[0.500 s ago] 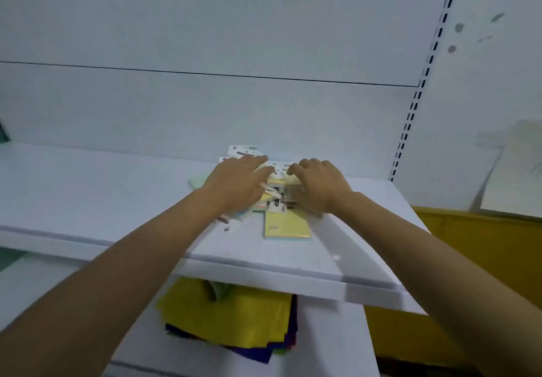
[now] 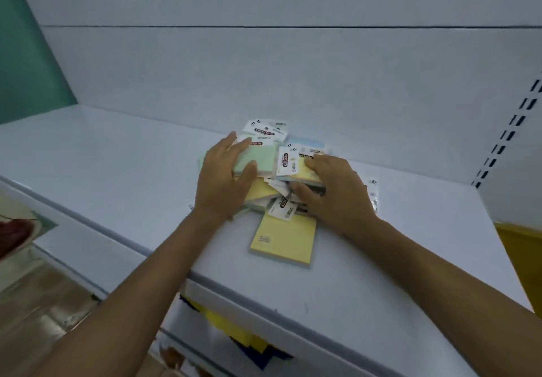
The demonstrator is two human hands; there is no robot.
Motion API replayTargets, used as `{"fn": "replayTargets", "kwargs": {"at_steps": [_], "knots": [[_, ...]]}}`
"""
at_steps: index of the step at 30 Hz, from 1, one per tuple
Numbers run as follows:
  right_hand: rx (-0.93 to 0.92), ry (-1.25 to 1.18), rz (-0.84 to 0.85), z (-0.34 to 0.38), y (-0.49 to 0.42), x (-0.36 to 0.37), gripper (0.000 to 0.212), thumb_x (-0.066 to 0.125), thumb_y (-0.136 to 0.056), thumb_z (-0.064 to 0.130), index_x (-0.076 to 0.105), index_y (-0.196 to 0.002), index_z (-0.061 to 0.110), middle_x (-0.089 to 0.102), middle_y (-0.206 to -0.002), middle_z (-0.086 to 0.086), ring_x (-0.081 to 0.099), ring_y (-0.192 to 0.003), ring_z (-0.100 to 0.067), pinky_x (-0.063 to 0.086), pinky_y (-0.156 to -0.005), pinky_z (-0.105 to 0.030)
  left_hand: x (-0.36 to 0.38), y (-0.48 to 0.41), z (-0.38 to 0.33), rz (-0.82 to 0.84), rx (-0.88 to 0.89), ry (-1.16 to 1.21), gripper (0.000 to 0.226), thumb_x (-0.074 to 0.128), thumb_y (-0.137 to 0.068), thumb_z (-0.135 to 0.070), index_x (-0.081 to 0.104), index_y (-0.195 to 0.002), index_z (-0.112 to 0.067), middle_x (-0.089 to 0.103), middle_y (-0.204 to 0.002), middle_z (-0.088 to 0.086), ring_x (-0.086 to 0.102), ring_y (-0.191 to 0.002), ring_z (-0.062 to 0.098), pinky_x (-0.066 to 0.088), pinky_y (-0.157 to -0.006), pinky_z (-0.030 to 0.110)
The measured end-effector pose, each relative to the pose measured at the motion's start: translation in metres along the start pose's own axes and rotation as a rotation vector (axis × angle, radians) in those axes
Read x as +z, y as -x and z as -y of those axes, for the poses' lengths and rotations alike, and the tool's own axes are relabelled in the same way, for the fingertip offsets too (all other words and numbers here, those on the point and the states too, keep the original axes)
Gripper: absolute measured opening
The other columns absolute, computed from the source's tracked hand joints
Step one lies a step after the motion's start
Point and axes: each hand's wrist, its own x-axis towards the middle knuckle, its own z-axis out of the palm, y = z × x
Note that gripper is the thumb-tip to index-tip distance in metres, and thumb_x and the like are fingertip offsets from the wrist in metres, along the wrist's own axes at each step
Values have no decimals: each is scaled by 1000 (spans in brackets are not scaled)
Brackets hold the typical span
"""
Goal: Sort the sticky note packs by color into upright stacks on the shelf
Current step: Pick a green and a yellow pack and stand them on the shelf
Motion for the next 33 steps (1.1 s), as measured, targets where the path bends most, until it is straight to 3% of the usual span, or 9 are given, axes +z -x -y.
{"fn": "replayTargets", "kwargs": {"at_steps": [4,7,11,13,16,19,23,28,33], "knots": [[97,-123,-34,4,-5,-12,44,44,-87,58,62,-79,20,62,-91,2,56,-96,-22,39,-84,-38,-1,-2,2,71,-161,156,55,46,-81,-34,49,-134,-19,44,-144,0,39,-132,14,31,-108,29],[196,-149,118,1,-10,-21,31,59,-81,53,60,-102,30,55,-115,2,52,-106,-18,38,-98,-44,-2,-2,3,46,-207,220,62,49,-74,-37,46,-134,-24,51,-135,-4,48,-120,13,40,-96,29],[209,-77,198,1,-12,-32,65,65,-72,61,47,-126,30,55,-124,2,52,-111,-20,35,-102,-44,-4,-2,4,56,-210,250,57,56,-83,-25,42,-138,-24,48,-139,-2,48,-121,15,43,-97,33],[215,-70,156,0,-14,-36,77,71,-66,60,44,-130,27,55,-125,1,51,-115,-22,35,-101,-42,-3,-2,3,74,-236,233,57,51,-83,-28,39,-139,-27,51,-133,-5,52,-107,10,44,-84,26],[232,-115,153,1,-13,-39,72,76,-60,57,51,-120,27,57,-116,5,52,-109,-18,40,-96,-42,-3,-1,1,70,-272,219,65,45,-76,-44,39,-139,-29,54,-127,-6,53,-101,9,45,-81,24],[209,-199,86,2,-11,-38,44,77,-62,52,52,-91,29,58,-86,16,57,-83,-8,47,-74,-34,-3,1,1,51,-269,139,65,51,-79,-58,45,-135,-25,58,-125,-6,55,-112,15,48,-90,37],[192,-330,-99,6,-10,-36,34,68,-75,47,43,-77,25,53,-71,11,52,-65,-4,39,-55,-29,-4,3,4,-31,-316,239,39,63,-81,-48,58,-115,-29,64,-103,-15,61,-94,8,52,-76,31],[142,-414,-142,8,-7,-36,23,60,-86,39,48,-88,20,55,-74,13,55,-66,-2,39,-53,-24,-12,7,4,-277,-373,458,42,73,-77,-33,49,-111,-33,65,-98,-13,67,-82,4,54,-60,23],[91,-469,-104,7,-3,-34,23,60,-88,33,50,-106,24,59,-84,17,61,-74,2,47,-55,-17,-20,3,14,-323,-628,842,52,72,-79,-16,48,-125,-15,67,-111,7,70,-89,21,58,-73,36]]}}
